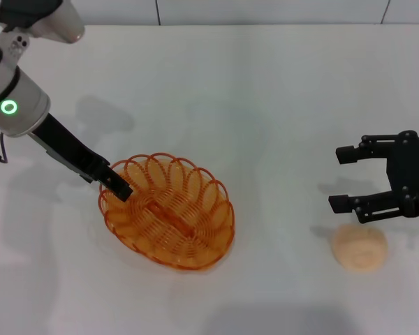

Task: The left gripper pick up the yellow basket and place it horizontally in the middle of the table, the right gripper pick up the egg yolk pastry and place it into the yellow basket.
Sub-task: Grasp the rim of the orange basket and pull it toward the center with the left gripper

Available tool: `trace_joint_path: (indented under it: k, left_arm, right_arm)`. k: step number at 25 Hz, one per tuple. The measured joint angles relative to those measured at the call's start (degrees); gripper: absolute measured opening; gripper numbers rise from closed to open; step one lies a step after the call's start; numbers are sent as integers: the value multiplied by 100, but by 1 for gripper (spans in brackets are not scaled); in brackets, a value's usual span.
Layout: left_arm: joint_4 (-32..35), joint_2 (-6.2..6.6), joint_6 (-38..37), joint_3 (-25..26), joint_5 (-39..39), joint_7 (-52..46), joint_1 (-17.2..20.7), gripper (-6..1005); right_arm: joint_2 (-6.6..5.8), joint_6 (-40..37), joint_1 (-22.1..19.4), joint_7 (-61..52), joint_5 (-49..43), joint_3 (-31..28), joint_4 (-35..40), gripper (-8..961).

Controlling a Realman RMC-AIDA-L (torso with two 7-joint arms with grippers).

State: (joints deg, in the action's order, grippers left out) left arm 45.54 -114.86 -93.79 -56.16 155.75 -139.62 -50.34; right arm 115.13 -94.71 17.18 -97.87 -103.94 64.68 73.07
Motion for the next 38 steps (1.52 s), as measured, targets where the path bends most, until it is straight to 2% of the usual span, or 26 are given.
trace_joint_path:
  k: [9,15,21,38]
  left_arm:
    - [-55,-108,185,-5,53,4,-2,760]
    - [-63,-115,215,-9,56,-9,-2,747]
    - [-64,-134,275,-9,60,-11,-2,510]
    - [-211,-167,506,-10,59,28,13,477]
  right_arm:
    - [0,-18,-30,13,-4,0,-4,823]
    - [0,-33,-50,14,-4,0,-3,822]
    - [0,-33,-58,15,-4,1,-12,822]
    - [0,-64,-67,15,-3,0,-23,822]
